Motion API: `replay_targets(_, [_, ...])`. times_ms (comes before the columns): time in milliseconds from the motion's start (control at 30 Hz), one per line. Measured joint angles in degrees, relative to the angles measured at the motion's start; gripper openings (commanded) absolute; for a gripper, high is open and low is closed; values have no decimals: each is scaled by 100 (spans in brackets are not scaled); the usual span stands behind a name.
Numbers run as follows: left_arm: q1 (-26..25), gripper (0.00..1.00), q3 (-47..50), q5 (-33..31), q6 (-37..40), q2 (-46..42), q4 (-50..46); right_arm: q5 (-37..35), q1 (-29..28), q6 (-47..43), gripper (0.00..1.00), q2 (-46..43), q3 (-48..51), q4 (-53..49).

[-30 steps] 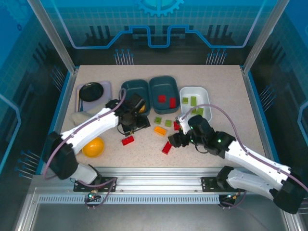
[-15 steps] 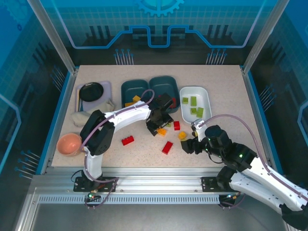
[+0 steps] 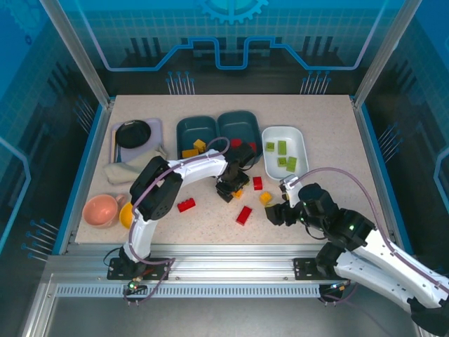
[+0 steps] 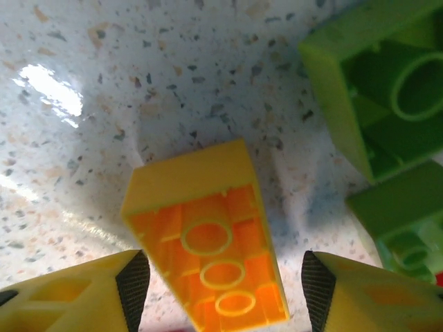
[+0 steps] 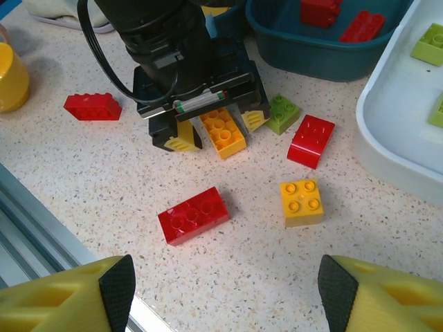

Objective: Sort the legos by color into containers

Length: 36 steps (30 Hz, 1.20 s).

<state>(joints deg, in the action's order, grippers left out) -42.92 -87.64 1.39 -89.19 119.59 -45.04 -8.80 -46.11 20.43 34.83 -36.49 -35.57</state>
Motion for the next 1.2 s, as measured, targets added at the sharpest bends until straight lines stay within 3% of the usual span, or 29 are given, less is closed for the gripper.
replay_targets(267, [0, 28, 2, -118, -81, 50, 85, 4, 2, -7, 73, 197, -87, 22])
replay_targets(433, [0, 28, 254, -310, 101, -249, 74, 4, 2, -50, 73, 328, -229, 50])
replay_targets(600, [61, 27, 260, -592, 686, -1108, -293, 33, 2, -129, 73, 590, -538, 127])
replay_targets(767, [723, 27, -354, -654, 1676, -1622, -610, 214, 39, -111, 74, 1211, -992, 461])
replay_targets(1000, [2074, 26, -2258, -431, 3252, -361, -800, 680, 710, 385, 73, 2549, -1987, 820])
replay_targets(1200, [2461, 26, -3847, -155, 3995, 1274, -1082, 973, 1025, 573, 73, 3211, -2518, 872])
